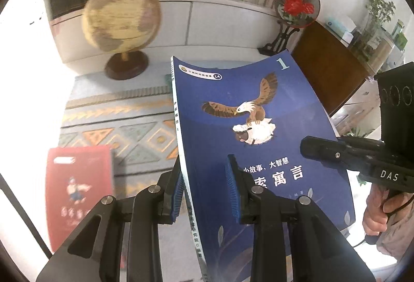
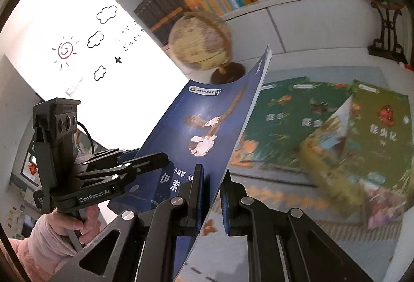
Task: Organize books
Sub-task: 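Lift the dark blue book with both grippers and carry it beside the red book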
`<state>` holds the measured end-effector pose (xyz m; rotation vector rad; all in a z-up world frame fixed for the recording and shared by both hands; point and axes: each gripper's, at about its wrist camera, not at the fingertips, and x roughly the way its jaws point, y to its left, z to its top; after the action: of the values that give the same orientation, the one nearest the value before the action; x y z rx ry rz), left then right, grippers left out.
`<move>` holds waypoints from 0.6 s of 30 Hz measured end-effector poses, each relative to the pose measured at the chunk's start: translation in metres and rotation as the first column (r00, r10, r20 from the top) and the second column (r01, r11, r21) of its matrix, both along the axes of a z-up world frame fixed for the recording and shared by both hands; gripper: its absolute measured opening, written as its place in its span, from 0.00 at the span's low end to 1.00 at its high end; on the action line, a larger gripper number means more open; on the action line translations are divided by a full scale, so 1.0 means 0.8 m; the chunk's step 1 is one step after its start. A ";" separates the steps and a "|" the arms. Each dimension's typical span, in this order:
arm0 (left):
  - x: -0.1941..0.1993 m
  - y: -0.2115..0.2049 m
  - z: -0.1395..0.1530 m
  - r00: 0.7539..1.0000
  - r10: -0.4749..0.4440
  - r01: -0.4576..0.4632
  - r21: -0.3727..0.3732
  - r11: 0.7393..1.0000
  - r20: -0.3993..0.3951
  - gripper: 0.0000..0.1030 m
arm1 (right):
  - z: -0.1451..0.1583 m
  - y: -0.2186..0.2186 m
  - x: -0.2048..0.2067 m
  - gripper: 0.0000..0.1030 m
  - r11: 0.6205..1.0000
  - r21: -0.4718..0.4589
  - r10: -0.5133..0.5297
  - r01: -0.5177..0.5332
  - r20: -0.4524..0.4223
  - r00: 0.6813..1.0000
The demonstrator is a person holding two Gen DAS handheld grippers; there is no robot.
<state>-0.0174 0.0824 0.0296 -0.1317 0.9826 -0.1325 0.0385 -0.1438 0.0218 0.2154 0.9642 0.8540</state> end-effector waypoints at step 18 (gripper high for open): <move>-0.093 0.165 0.025 0.974 0.227 -0.227 0.033 0.973 0.017 0.26 | 0.009 0.190 -0.059 0.11 0.987 0.026 0.161 -0.160 -0.044 0.986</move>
<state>-0.0916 0.2147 0.0495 -0.2103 0.9496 0.0935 -0.0088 0.0079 0.0286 0.1788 1.0250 1.0116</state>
